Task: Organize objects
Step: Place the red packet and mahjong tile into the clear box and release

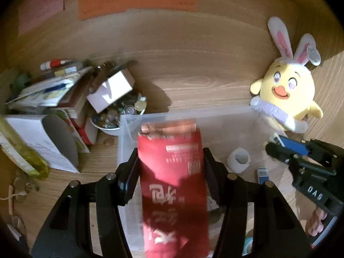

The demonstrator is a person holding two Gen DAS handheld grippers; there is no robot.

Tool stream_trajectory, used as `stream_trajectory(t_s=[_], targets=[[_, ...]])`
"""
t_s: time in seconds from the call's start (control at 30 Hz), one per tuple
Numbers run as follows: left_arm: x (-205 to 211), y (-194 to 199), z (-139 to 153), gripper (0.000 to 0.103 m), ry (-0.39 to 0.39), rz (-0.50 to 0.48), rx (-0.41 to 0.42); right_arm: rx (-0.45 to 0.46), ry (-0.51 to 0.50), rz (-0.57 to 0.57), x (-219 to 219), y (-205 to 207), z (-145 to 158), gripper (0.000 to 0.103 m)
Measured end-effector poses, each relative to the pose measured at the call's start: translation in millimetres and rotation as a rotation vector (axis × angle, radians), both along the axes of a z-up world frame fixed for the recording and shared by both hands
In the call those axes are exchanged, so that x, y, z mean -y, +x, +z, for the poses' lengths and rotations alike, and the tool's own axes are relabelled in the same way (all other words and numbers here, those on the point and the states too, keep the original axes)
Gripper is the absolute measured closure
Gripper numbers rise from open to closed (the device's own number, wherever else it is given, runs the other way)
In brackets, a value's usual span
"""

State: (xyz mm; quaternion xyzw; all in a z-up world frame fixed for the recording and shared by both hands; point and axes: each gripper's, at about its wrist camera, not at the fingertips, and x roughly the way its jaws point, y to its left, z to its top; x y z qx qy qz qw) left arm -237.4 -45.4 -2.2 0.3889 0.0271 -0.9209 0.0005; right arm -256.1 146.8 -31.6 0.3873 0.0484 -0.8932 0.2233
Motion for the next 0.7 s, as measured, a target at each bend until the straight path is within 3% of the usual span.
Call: stream_trajectory(t_s=[0.3, 0.43, 0.6, 0.7], targets=[[-5.6, -0.5, -7.6, 0.046, 0.027, -0.035, 0.019, 0.018, 0.067, 0.036, 15.3, 2.8, -18.7, 0.08], [-2.0, 8.3, 0.1, 0.032, 0.04, -0.033, -0.007, 0.015, 0.082, 0.037, 18.2, 5.0, -17.5, 0.079], [-1.1, 27.8, 15.1, 0.017, 0.044, -0.031, -0.044, 0.001, 0.076, 0.031, 14.2, 13.8, -7.7, 0.064], [-2.3, 42.8, 23.4, 0.01, 0.023, -0.024, -0.07, -0.03, 0.07, 0.024, 8.7, 25.1, 3.6, 0.047]])
